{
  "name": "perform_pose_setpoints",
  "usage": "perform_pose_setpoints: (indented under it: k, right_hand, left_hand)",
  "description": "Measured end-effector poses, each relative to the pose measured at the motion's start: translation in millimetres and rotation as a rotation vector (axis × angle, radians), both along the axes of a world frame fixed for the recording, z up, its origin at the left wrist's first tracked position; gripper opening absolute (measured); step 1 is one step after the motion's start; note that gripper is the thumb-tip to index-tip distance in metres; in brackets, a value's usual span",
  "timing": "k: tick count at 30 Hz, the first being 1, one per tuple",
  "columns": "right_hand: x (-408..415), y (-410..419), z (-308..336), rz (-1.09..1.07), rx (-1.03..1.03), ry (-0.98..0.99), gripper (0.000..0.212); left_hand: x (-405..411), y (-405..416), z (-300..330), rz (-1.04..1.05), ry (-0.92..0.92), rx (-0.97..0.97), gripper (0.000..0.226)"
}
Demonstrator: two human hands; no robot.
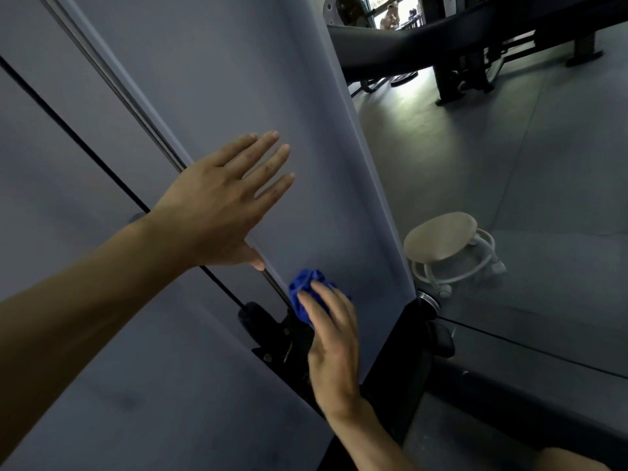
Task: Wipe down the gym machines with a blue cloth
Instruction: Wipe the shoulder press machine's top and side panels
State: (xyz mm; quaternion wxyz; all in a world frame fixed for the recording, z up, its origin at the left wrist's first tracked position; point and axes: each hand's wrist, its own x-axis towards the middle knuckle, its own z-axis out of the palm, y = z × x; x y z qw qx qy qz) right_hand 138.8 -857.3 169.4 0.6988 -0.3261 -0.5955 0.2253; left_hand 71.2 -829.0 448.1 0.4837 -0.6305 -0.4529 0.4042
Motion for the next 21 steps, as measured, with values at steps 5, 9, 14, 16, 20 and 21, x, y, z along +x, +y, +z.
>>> perform_pose_setpoints:
  k: [5,9,14,16,20,21]
  right_hand:
    - [32.1,116.2,25.8,-0.081,-0.215,0.138,0.041]
    - [30.0,118.1,39.7,-0.094,-0.305,0.192,0.049]
    - [1.3,4.9,25.7,0.066,-0.067,0.006,0.059]
    - [7.9,31.3,30.5,0.079,-0.077,0.006,0.055]
    - [33.0,133.9,57.6,-0.114,-0.315,0.108,0.052]
    - [33.7,141.1,61.5,-0.132,-0.348,0.122,0.051]
  left_hand:
    - [0.8,1.2,-0.1,0.02,0.012,-0.008,0.129]
    - [-0.8,1.7,-0.4,0.021,0.009,-0.012,0.128]
    - [-2.7,1.5,-0.7,0.011,-0.012,-0.007,0.13]
    - [-1.7,1.3,-0.5,0.02,-0.007,-0.009,0.128]
    - [0.0,1.4,-0.9,0.03,-0.005,-0.019,0.127]
    - [0.0,1.4,-1.2,0.028,-0.007,-0.02,0.127]
